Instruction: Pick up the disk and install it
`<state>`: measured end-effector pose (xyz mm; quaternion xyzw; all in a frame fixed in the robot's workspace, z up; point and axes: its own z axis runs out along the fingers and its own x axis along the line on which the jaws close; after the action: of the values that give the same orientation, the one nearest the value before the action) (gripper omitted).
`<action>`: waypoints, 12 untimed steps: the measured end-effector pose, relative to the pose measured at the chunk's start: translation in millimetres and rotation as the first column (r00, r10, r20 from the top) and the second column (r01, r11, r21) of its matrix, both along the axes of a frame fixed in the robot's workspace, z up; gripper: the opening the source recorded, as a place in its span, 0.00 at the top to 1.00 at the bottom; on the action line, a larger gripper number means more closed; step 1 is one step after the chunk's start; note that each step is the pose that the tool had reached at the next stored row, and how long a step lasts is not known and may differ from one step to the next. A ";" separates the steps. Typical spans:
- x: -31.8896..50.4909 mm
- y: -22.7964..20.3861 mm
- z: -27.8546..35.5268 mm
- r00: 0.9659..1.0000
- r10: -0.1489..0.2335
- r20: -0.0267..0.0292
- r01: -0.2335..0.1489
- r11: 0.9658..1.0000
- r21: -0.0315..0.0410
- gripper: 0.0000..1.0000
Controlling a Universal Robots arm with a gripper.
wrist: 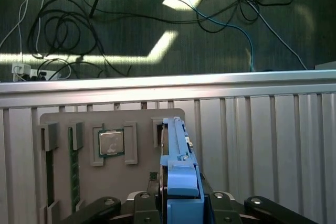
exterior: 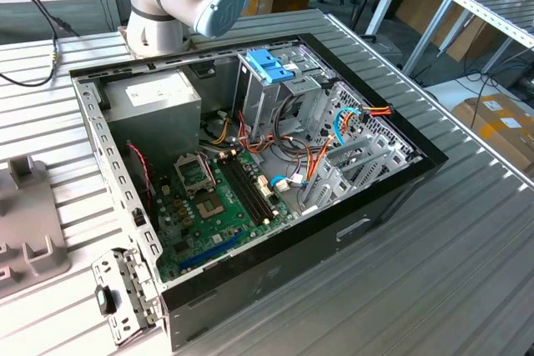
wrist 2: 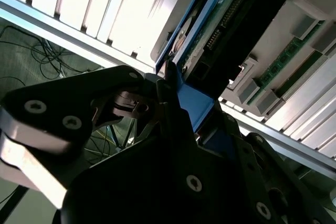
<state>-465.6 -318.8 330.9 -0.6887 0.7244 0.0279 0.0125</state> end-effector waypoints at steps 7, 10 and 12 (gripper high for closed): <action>0.0 -1.0 11.9 1.000 0.000 0.000 0.000 1.000 0.016 0.63; -0.1 -1.3 14.9 1.000 0.000 0.000 0.000 1.000 0.016 0.63; 0.0 -1.6 16.8 1.000 0.000 0.000 0.000 1.000 0.016 0.63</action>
<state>-465.7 -320.4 347.6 -0.6885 0.7242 0.0337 0.0182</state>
